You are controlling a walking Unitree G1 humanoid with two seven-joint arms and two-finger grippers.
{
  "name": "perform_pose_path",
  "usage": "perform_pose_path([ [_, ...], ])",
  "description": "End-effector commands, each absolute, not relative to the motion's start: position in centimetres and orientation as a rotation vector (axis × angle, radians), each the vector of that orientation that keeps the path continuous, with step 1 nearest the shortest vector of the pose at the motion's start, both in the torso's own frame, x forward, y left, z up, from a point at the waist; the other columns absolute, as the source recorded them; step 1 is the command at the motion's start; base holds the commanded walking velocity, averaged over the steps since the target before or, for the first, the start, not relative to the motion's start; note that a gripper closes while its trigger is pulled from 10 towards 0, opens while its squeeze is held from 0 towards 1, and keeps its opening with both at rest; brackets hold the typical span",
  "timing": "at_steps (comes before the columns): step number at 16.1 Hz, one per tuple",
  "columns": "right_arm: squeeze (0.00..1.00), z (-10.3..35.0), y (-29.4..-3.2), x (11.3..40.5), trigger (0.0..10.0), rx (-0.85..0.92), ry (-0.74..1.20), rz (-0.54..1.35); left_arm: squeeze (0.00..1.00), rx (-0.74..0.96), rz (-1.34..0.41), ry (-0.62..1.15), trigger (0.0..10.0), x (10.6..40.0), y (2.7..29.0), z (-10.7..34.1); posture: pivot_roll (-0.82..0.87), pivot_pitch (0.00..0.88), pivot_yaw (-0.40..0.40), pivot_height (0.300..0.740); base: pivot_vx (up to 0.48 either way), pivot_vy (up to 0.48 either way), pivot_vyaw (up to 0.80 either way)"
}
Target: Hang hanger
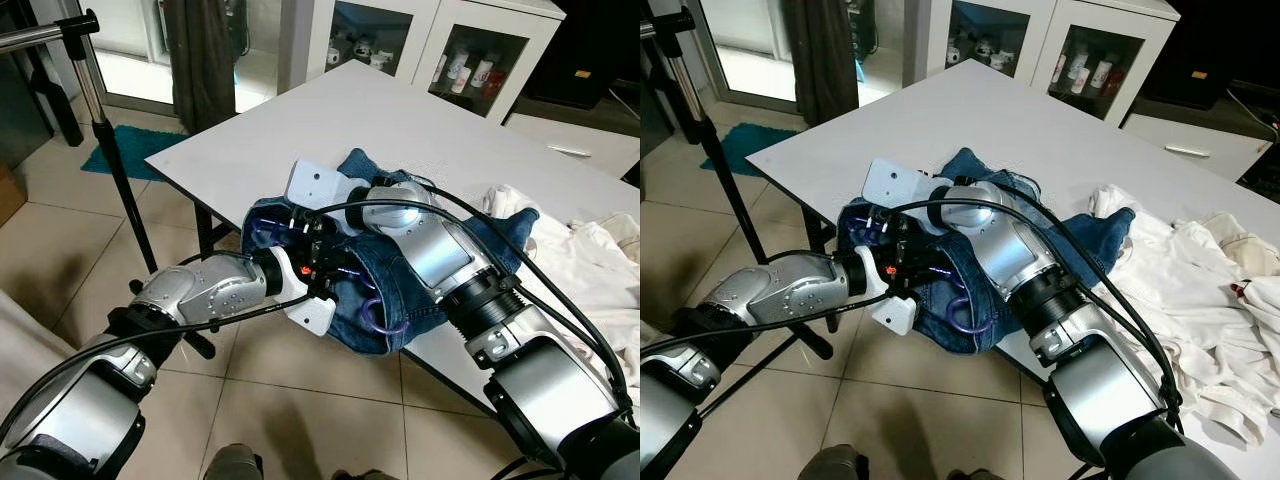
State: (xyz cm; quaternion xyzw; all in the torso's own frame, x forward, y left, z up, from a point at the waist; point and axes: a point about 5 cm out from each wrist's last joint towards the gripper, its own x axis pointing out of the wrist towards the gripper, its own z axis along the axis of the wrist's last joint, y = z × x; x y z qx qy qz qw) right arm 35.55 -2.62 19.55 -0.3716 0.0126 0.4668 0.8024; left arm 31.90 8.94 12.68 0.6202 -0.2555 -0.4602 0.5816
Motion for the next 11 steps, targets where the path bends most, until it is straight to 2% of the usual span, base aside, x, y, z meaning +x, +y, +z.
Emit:
perform_pose_path([
  [1,0.0,18.48,-2.55,35.32,0.0,-0.808,0.075,1.034,0.0,1.452,-1.034,-0.668,10.0,32.5,8.03,14.33,0.27,0.0,-0.092,0.74,0.0,0.0,0.0],
  [9,0.0,18.42,-2.66,34.96,0.0,-0.822,0.06,1.08,0.0,1.459,-1.026,-0.674,10.0,32.65,8.03,14.38,0.27,0.0,-0.093,0.74,0.0,0.0,0.0],
  [11,0.0,18.59,-2.63,34.46,0.0,-0.784,0.05,1.142,0.0,1.469,-1.011,-0.67,10.0,32.91,8.08,14.43,0.26,0.0,-0.092,0.74,0.0,0.0,0.0],
])
